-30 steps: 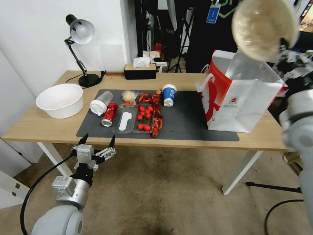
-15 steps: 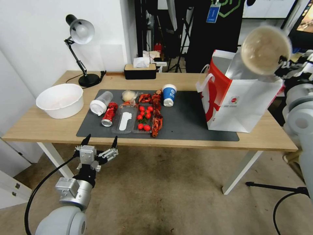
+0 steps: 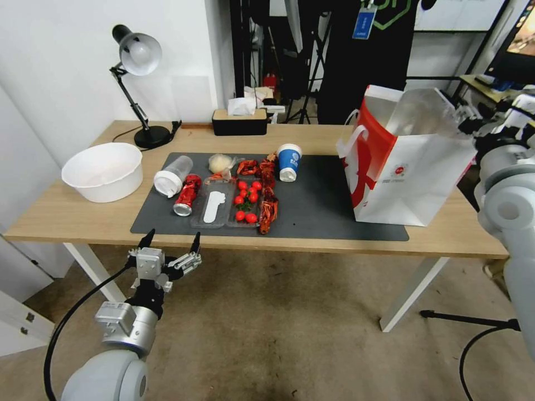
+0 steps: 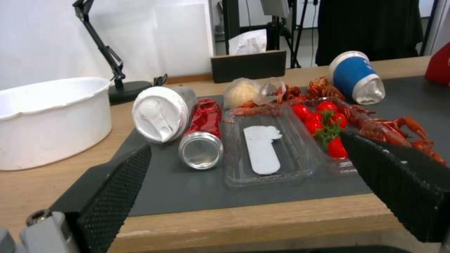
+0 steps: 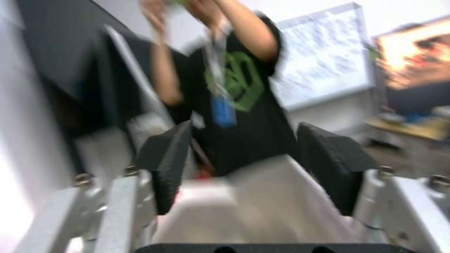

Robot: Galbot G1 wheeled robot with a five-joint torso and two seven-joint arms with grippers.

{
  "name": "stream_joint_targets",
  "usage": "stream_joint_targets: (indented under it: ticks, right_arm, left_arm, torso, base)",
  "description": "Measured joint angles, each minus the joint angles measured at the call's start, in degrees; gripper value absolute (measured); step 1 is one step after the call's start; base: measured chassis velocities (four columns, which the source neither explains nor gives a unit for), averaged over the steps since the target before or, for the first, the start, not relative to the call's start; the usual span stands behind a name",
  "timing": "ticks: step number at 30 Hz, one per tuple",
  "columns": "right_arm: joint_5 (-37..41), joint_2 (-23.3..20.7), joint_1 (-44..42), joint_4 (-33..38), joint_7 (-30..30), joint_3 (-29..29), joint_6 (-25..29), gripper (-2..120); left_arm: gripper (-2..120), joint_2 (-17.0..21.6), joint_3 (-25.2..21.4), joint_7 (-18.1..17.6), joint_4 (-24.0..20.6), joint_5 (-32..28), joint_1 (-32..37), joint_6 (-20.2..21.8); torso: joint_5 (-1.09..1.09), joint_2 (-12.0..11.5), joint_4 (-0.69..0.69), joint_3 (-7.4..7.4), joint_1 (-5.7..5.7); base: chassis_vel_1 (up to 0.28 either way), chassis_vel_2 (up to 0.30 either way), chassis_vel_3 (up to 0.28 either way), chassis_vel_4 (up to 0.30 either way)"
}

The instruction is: Pick up the trash from the table and place it into the takeout bag.

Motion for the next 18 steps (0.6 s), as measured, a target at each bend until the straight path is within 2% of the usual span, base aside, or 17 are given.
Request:
stream_joint_targets:
  ticks: [1,2,3,5,6,10,11,14,18]
  right_arm:
    - [1.72,-0.41,-0.75,1.47,-3.06,0.40,2.99,71]
    - [2.49,-0.56,-1.29,2.27,-4.57,0.61,4.18,72]
    - [2.49,-0.56,-1.29,2.27,-4.57,0.61,4.18,72]
    - [4.42,-0.69,-3.59,4.97,-8.40,1.05,7.11,83]
    - [4.42,-0.69,-3.59,4.97,-8.40,1.05,7.11,83]
    - [4.78,0.33,-9.53,9.09,-14.27,1.28,9.77,99]
    - [4.78,0.33,-9.53,9.09,-14.27,1.28,9.77,99]
    - [1.35,1.41,-16.66,11.17,-20.82,0.75,13.08,100]
    - [-0.88,1.82,-19.77,11.72,-23.50,0.25,14.85,100]
  left_arm:
    - [100,0.04,-0.01,-0.01,0.12,-0.06,-0.09,0.01]
    - [100,0.06,-0.03,-0.01,0.15,-0.10,-0.11,0.01]
    - [100,0.06,-0.03,-0.01,0.15,-0.10,-0.11,0.01]
    - [100,0.12,-0.09,-0.03,0.21,-0.17,-0.16,0.02]
    - [100,0.12,-0.09,-0.03,0.21,-0.17,-0.16,0.02]
    - [100,0.20,-0.21,-0.06,0.33,-0.30,-0.17,0.03]
    - [100,0.20,-0.21,-0.06,0.33,-0.30,-0.17,0.03]
    - [100,0.32,-0.24,-0.08,0.49,-0.32,-0.09,0.01]
    - [100,0.36,-0.24,-0.09,0.51,-0.34,-0.06,-0.01]
  torso:
    - [0.00,0.00,0.00,0.00,0.00]
    - [0.00,0.00,0.00,0.00,0.00]
    - [0.00,0.00,0.00,0.00,0.00]
    - [0.00,0.00,0.00,0.00,0.00]
    - [0.00,0.00,0.00,0.00,0.00]
    - [0.00,0.00,0.00,0.00,0.00]
    - [0.00,0.00,0.00,0.00,0.00]
    - [0.01,0.00,0.00,-0.01,0.00]
    - [0.01,0.00,0.00,0.00,0.00]
  base:
    - [0.000,0.000,0.000,0.000]
    - [0.000,0.000,0.000,0.000]
    - [0.000,0.000,0.000,0.000]
    - [0.000,0.000,0.000,0.000]
    - [0.000,0.000,0.000,0.000]
    - [0.000,0.000,0.000,0.000]
    - [0.000,0.000,0.000,0.000]
    - [0.000,0.000,0.000,0.000]
    - [0.000,0.000,0.000,0.000]
